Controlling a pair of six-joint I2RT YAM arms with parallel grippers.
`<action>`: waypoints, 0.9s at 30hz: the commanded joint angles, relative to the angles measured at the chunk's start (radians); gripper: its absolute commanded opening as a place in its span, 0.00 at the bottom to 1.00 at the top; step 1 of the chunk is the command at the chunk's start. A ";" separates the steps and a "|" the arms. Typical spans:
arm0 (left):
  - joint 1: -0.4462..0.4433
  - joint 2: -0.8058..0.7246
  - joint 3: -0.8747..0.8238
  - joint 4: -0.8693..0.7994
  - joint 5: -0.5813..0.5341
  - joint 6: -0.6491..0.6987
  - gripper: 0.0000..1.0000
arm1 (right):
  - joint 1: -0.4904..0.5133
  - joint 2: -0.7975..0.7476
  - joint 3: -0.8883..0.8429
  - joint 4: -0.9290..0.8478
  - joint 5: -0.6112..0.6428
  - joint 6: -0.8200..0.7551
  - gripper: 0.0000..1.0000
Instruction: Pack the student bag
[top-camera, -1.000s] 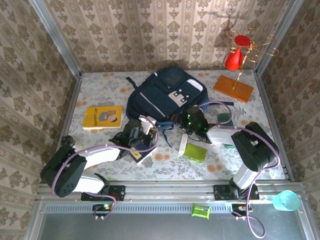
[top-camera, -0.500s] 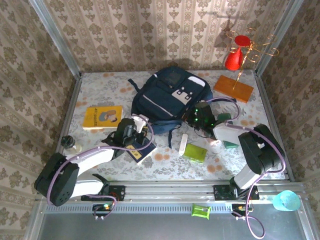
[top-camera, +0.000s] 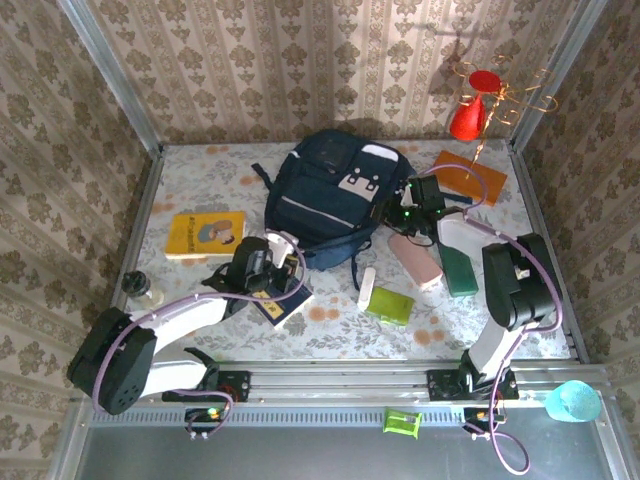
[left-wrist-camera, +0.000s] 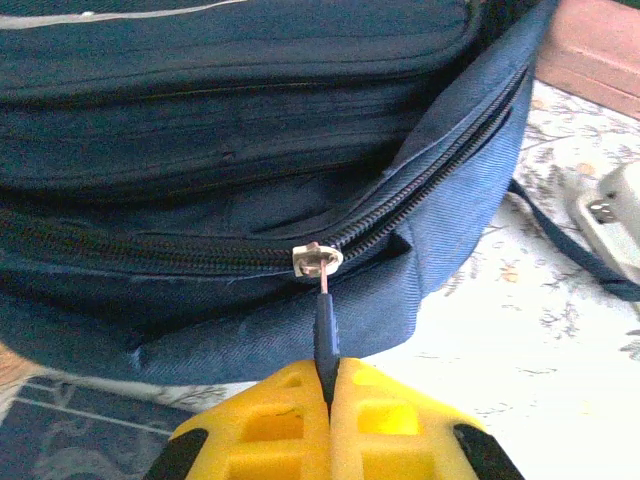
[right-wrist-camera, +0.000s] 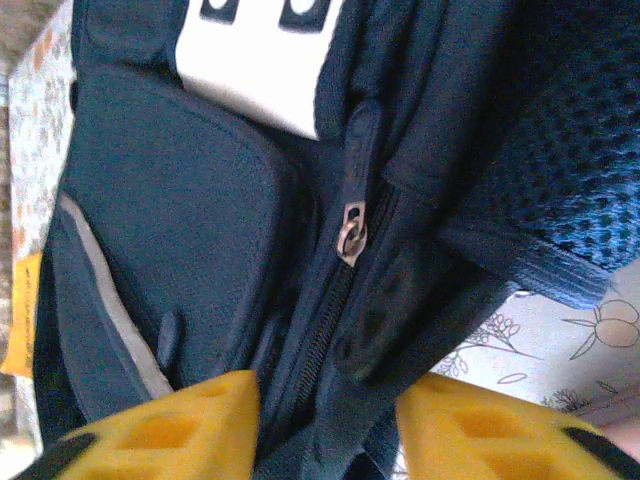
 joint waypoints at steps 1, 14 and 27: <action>-0.035 0.009 0.032 0.016 0.029 -0.037 0.00 | 0.019 -0.097 -0.072 0.028 -0.035 0.037 0.55; -0.080 0.048 0.071 0.044 0.016 -0.039 0.00 | 0.253 -0.210 -0.263 0.187 0.111 0.323 0.80; -0.091 0.004 0.041 -0.001 -0.034 0.012 0.00 | 0.303 -0.089 -0.215 0.257 0.261 0.360 0.39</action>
